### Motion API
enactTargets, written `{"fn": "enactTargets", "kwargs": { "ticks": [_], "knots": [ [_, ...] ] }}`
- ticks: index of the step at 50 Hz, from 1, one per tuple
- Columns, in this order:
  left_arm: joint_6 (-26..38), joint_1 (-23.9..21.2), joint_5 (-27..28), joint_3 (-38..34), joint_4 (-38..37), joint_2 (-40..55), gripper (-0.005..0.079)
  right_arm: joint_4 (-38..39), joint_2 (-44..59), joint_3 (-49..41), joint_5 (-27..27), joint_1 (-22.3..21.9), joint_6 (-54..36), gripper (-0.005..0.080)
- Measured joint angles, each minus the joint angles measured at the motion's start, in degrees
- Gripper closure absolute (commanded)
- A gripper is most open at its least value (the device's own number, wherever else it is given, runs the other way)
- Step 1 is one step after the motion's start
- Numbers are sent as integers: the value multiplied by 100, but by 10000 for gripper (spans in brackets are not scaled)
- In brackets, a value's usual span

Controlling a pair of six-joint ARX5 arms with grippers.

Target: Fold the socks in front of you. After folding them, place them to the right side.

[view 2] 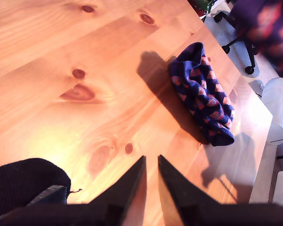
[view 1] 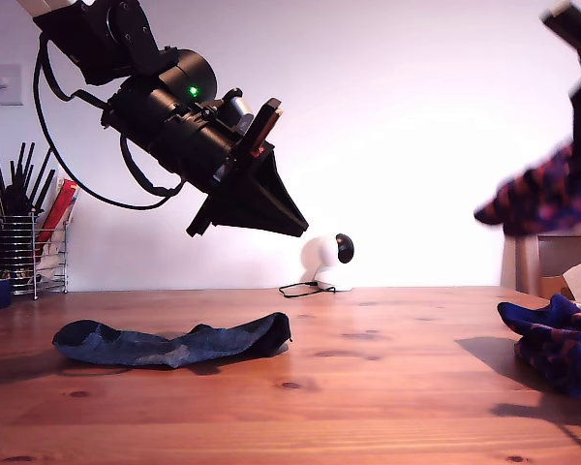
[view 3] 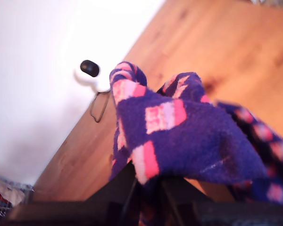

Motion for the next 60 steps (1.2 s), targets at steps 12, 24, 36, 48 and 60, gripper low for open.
{"fn": "enactTargets", "kwargs": {
  "ticks": [12,24,36,48,60],
  "knots": [
    [0,0,0,0,-2,0,681,756,0,-551,-13,0,614,765],
    [0,0,0,0,-2,0,681,1316,-11,-1093,-13,0,1176,765],
    [0,0,0,0,0,0,681,1644,-11,-1504,20,-9,1322,764],
    [0,0,11,0,-2,0,681,1773,-9,-1587,-109,-260,1375,764],
    [0,0,15,0,-2,0,681,2216,138,-1587,-721,-546,1032,764]
  ]
}}
